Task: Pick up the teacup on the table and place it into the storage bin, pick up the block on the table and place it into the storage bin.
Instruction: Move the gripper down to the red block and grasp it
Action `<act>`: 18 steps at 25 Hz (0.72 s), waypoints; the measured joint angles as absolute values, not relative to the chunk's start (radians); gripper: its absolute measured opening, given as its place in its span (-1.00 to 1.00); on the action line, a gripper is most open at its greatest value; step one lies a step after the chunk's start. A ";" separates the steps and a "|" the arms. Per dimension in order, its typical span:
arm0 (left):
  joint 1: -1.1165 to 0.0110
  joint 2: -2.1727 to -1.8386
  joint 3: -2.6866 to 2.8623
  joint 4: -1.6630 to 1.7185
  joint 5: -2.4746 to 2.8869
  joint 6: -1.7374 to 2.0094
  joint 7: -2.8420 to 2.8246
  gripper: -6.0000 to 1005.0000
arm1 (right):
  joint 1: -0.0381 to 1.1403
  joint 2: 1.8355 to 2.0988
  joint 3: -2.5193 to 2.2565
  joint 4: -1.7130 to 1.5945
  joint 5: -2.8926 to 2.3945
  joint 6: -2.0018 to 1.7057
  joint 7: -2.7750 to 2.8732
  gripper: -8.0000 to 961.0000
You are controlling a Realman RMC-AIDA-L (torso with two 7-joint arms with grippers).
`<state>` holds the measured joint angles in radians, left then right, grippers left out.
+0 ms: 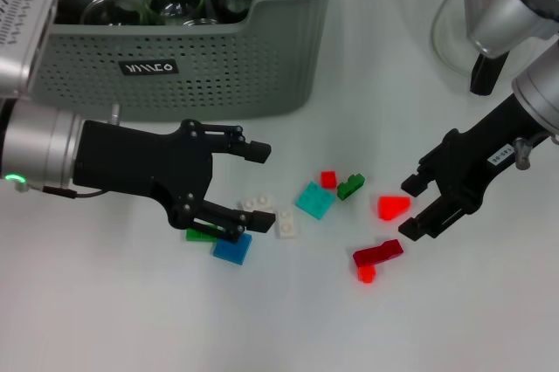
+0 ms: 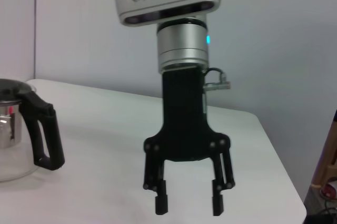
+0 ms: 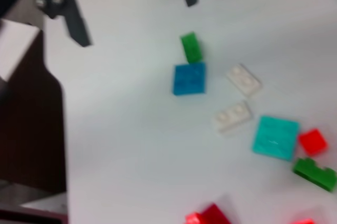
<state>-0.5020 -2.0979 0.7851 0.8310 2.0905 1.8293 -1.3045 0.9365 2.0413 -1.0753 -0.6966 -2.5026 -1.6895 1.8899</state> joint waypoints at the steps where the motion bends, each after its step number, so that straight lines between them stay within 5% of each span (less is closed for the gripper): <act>1: -0.502 -2.101 0.785 0.831 2.092 1.827 -1.299 0.74 | 0.937 2.044 -1.076 -0.702 -2.517 -1.685 1.893 0.60; 18: -0.490 -2.133 0.738 0.823 2.085 1.725 -1.251 0.76 | 0.956 2.092 -1.218 -0.713 -2.588 -1.526 1.920 0.55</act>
<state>-0.4903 -2.1326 0.7382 0.8231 2.0848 1.7249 -1.2514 0.9556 2.0924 -1.2184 -0.7133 -2.5881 -1.5261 1.9199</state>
